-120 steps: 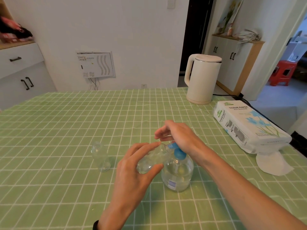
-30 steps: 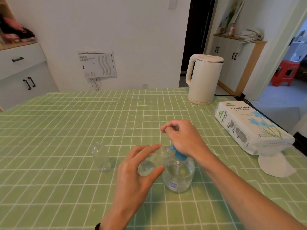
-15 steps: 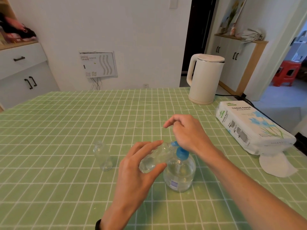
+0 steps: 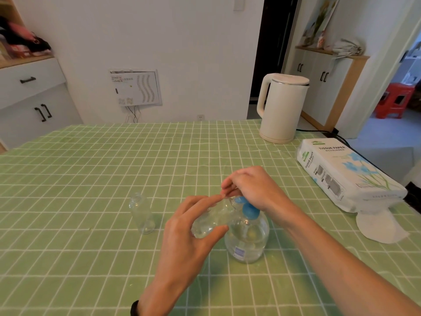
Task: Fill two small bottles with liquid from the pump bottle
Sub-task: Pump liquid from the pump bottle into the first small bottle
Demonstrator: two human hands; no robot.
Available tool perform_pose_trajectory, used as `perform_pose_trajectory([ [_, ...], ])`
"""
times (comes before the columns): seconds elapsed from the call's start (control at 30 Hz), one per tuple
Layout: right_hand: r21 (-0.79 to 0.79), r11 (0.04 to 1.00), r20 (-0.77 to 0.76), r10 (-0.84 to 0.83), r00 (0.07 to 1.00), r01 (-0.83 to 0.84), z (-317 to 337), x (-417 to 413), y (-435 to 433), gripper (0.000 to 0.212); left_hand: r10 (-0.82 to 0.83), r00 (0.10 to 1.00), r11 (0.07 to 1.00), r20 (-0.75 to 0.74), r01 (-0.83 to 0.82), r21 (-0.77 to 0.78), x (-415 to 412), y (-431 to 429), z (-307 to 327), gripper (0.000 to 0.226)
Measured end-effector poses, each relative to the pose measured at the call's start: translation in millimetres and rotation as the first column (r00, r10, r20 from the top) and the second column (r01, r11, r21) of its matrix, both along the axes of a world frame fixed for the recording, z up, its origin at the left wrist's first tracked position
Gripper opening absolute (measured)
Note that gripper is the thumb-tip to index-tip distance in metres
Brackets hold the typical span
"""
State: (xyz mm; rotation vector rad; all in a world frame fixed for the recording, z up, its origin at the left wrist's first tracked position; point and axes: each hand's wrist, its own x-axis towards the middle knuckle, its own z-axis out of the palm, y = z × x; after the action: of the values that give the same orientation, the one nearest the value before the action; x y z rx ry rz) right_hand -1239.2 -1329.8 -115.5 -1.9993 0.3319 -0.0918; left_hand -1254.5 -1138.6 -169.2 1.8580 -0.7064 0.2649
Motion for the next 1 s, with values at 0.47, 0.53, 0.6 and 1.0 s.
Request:
perform_pose_trajectory([
  [0.47, -0.177, 0.984, -0.091, -0.02, 0.996, 0.003, 0.2, -5.2, 3.7, 0.048, 0.004, 1.0, 1.0, -0.005, -0.004, -0.013, 2.0, -1.2, -5.3, 0.056],
  [0.53, -0.156, 0.987, -0.078, -0.036, 0.996, 0.023, -0.3, -5.7, 3.3, 0.045, -0.002, 1.0, 1.0, -0.011, 0.002, -0.016, 1.2, -0.8, -4.5, 0.057],
  [0.6, -0.094, 0.995, -0.073, -0.043, 0.996, 0.036, 0.4, -5.4, 1.7, 0.042, -0.007, 1.0, 1.0, -0.005, 0.007, -0.022, 0.5, -0.6, -3.0, 0.058],
  [1.0, -0.033, 0.999, -0.012, -0.008, 1.0, 0.008, 1.4, -4.2, 0.9, 0.036, 0.001, 1.0, 1.0, 0.018, -0.001, -0.025, -0.1, -1.9, -1.2, 0.056],
])
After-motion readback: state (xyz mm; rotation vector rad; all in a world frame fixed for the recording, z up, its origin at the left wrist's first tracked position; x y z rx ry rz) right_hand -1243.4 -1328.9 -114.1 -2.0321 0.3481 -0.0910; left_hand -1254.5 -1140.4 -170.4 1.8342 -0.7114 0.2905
